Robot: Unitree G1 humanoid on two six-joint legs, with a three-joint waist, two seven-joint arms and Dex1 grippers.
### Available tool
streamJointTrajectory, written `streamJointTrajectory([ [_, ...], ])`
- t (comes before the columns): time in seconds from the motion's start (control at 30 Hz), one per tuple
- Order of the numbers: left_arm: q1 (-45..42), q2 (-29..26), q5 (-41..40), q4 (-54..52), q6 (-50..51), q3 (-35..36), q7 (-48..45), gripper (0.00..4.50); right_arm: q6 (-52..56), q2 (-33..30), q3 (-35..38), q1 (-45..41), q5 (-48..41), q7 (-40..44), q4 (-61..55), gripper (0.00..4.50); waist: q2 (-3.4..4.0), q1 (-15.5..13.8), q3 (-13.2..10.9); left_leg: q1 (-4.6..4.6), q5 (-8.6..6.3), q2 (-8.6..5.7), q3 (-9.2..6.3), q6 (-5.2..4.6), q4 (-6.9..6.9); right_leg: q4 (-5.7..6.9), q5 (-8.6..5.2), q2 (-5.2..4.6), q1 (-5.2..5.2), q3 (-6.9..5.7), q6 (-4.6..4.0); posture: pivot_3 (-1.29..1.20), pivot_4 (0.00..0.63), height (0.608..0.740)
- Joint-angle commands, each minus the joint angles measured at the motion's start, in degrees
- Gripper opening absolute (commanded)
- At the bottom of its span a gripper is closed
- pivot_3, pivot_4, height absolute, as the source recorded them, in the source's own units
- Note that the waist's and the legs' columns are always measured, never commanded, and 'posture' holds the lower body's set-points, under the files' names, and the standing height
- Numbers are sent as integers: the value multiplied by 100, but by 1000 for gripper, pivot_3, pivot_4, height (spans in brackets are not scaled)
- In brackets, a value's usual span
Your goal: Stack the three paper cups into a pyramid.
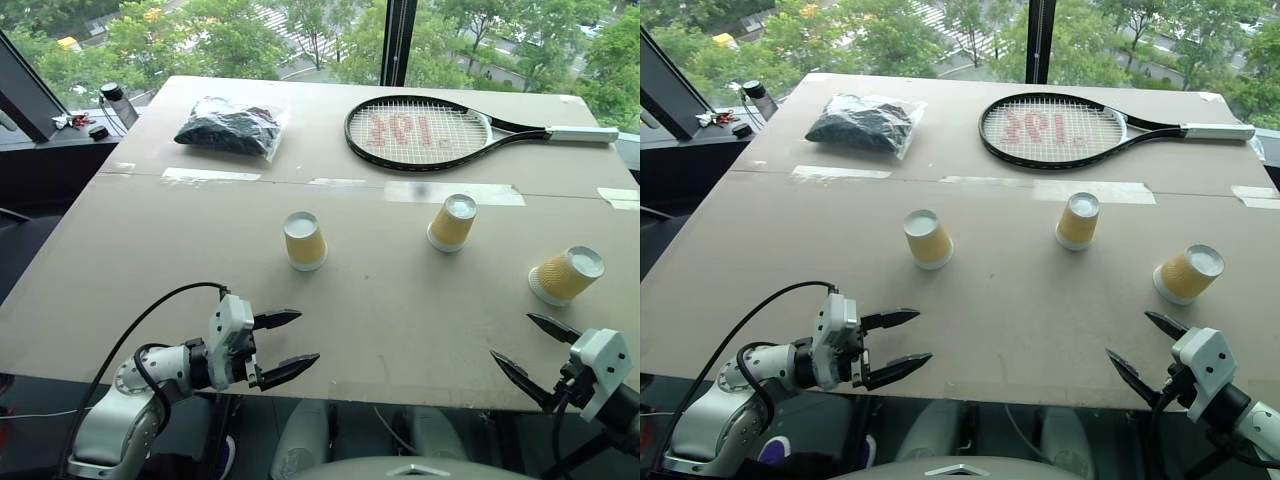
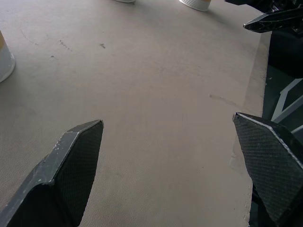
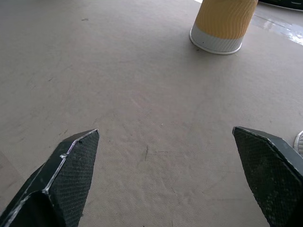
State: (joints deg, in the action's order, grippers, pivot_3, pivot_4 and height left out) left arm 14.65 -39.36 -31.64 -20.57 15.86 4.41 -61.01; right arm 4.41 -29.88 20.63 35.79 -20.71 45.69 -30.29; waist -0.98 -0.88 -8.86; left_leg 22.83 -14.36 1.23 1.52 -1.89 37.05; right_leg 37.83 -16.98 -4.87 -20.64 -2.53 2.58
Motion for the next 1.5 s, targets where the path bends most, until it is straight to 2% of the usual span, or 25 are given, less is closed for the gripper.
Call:
streamJointTrajectory([
  [0.03, -130, -24, -104, -114, 4, 173, 60, 4500, -155, 131, -168, -10, -32, -78, -212, 4463, 0, 0, 0, 0, 0, 0, 0, 0, 0, 0, 0, 0, 0, 0, 0, 0, 150, 740],
  [0.23, -528, 80, -159, 107, 144, 600, 522, 4500, -332, 330, -817, -220, -70, -106, -738, 4463, 7, 5, 1, 2, -1, 0, -2, -1, 0, 1, 1, -2, -1, -3, 1, 0, 150, 740],
  [0.5, -1213, 86, -309, 273, 447, 1067, 1034, 4500, -76, -171, -1601, -1059, -391, 315, -1220, 4463, 2, -4, -2, 4, -5, -2, 1, -7, 5, 2, 1, 4, 0, -6, 3, 0, 150, 740],
  [0.7, -1807, 194, -92, 498, 601, 761, 1289, 4500, -66, -399, -1605, -1111, -573, 416, -1260, 4463, -5, -4, -1, 7, -5, -6, 2, -7, 8, 1, 2, 28, 3, -5, 5, 0, 150, 740],
  [0.9, -2491, 254, 193, 1074, 519, 485, 1261, 4500, 98, -318, -1664, -1134, -813, 116, -1624, 4463, -6, 10, -1, 4, -5, -4, 0, -6, 9, 6, 2, 36, 2, -2, 4, 0, 150, 740],
  [1.07, -2951, 330, 507, 1553, 328, 174, 1113, 4500, 71, -215, -1711, -1122, -788, -100, -1718, 4463, -8, 6, 0, 5, -5, -6, 2, -5, 14, 6, 3, 36, 3, -2, 6, 0, 150, 740],
  [1.3, -3466, 490, 816, 2291, -116, -116, 831, 4500, 213, -235, -1581, -1196, -1182, -292, -1953, 4463, -9, 10, 0, 5, -4, -6, 2, -4, 15, 9, 3, 38, 3, -2, 6, 0, 150, 740],
  [1.4, -3695, 591, 885, 2610, -282, -188, 678, 3766, 293, -237, -1578, -1210, -1260, -430, -2067, 4500, -9, 8, 0, 6, -4, -6, 2, -4, 15, 8, 3, 38, 3, -3, 6, 0, 150, 740],
  [1.5, -3790, 633, 962, 2769, -425, -246, 555, 2467, 381, -241, -1604, -1293, -1256, -563, -2134, 4500, -10, 8, 0, 6, -4, -6, 3, -4, 16, 8, 3, 38, 3, -2, 6, 0, 150, 740],
])
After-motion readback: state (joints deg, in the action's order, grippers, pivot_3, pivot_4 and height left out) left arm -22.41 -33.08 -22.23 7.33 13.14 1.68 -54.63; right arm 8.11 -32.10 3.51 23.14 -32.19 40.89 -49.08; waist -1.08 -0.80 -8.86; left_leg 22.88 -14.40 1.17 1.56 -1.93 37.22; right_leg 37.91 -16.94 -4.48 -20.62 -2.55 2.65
